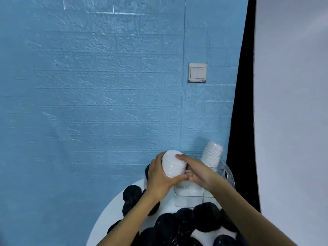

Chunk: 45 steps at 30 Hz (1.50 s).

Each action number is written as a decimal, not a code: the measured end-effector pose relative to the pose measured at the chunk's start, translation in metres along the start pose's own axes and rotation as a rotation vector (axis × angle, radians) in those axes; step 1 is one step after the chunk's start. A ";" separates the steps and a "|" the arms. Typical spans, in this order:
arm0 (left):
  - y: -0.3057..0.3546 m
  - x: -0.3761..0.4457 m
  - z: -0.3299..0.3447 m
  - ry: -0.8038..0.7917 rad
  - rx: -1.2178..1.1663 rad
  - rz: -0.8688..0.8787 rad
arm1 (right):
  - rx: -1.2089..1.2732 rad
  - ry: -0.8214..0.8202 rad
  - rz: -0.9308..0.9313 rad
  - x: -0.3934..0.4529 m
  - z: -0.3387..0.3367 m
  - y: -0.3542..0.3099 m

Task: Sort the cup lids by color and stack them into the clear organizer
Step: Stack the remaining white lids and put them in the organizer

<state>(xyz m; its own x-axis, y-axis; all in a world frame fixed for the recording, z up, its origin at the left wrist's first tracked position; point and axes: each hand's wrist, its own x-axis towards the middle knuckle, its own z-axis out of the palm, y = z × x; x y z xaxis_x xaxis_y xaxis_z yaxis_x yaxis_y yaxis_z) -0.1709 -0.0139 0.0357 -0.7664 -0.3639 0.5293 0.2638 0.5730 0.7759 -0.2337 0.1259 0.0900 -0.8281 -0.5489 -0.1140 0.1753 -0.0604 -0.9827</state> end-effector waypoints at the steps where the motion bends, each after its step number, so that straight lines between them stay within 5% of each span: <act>1: 0.001 0.013 0.008 -0.004 -0.012 0.002 | 0.009 0.023 -0.012 0.011 -0.008 -0.006; 13: -0.033 0.130 0.075 -0.150 0.019 -0.048 | -0.026 0.241 -0.035 0.138 -0.062 -0.018; 21: -0.059 0.147 0.097 -0.175 -0.074 -0.136 | -0.512 0.502 -0.107 0.170 -0.071 -0.001; 36: -0.060 0.153 0.092 -0.379 0.332 -0.067 | -0.632 0.466 -0.044 0.183 -0.079 0.019; 45: -0.068 0.159 0.090 -0.370 0.479 -0.093 | -0.696 0.443 -0.058 0.184 -0.076 0.020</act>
<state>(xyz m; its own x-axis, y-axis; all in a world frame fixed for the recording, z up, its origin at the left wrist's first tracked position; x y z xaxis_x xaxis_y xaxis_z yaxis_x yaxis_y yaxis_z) -0.3636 -0.0454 0.0362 -0.9489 -0.1979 0.2458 -0.0406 0.8491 0.5267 -0.4235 0.0870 0.0382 -0.9844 -0.1723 0.0358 -0.1235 0.5316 -0.8380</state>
